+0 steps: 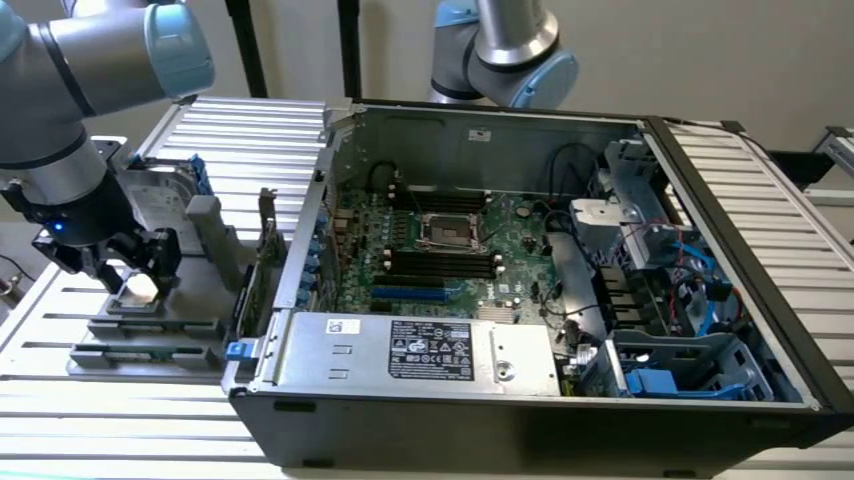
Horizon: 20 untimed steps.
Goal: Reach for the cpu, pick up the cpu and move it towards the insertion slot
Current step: 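Pick up the cpu and move it towards the insertion slot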
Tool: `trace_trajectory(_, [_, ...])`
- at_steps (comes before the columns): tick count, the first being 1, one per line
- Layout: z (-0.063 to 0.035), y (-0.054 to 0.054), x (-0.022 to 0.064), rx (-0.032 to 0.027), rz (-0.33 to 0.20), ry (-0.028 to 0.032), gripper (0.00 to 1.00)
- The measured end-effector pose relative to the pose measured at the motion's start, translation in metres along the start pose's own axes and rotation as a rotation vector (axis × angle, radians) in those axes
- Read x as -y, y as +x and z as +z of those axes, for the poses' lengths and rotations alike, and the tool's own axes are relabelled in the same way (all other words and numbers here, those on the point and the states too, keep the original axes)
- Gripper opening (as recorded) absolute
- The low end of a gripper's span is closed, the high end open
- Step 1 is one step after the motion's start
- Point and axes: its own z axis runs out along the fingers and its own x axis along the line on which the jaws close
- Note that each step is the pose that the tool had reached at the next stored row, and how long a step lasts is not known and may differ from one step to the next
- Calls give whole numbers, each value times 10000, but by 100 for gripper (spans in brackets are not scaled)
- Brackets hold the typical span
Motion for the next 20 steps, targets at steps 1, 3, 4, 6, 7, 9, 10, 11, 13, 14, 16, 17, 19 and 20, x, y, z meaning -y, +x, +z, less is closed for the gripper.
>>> trace_trajectory(1, [0,-1,0,-1,-3,1,65])
trace_trajectory(3, [0,-1,0,-3,-7,5,65])
trace_trajectory(4, [0,-2,1,-2,-8,8,65])
trace_trajectory(6, [0,-2,1,-3,-9,11,65])
trace_trajectory(7, [0,-2,1,-3,-10,12,65])
trace_trajectory(9, [1,-2,1,-3,-10,12,65])
trace_trajectory(10, [2,-2,1,-1,-10,12,63])
trace_trajectory(11, [2,-2,1,-2,-11,12,63])
trace_trajectory(13, [2,-2,1,-1,-11,12,56])
trace_trajectory(14, [2,-2,1,-2,-11,12,56])
trace_trajectory(16, [2,-2,0,-2,-11,12,56])
trace_trajectory(17, [1,-2,0,-4,-11,12,56])
trace_trajectory(19, [0,-2,0,0,-11,11,55])
trace_trajectory(20, [-2,-2,0,1,-11,10,55])
